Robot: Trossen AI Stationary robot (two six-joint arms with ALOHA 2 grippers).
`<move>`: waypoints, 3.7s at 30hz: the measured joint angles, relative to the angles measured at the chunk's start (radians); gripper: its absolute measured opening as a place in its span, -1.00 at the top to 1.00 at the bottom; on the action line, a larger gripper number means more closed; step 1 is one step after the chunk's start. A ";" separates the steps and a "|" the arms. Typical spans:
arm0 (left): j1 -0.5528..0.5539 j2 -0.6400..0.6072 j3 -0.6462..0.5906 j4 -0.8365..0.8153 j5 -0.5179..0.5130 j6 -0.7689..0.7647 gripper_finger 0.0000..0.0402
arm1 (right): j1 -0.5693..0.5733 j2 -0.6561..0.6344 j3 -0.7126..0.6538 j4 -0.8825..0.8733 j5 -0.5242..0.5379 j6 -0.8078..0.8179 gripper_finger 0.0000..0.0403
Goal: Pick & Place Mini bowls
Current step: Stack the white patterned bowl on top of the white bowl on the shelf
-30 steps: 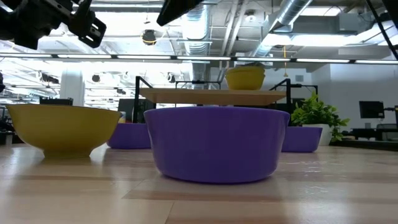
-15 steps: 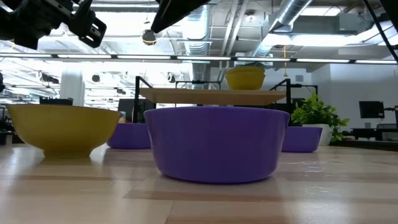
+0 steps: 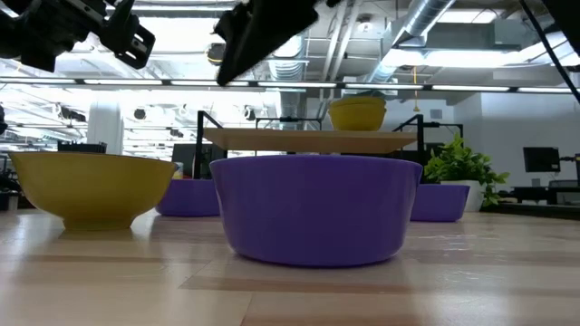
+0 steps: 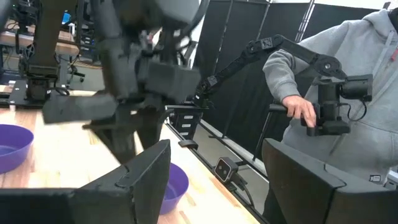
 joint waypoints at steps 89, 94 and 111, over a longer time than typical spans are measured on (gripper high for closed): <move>-0.003 0.159 -0.001 0.089 -0.203 -0.209 -0.26 | -0.648 -1.082 -0.994 0.566 -0.555 0.398 1.00; -0.003 0.159 -0.001 0.090 -0.203 -0.284 -0.26 | -0.655 -1.100 -0.995 0.587 -0.538 0.430 1.00; -0.002 0.159 -0.001 0.088 -0.225 -0.289 -0.26 | -0.196 -1.466 -1.117 0.501 0.114 0.594 1.00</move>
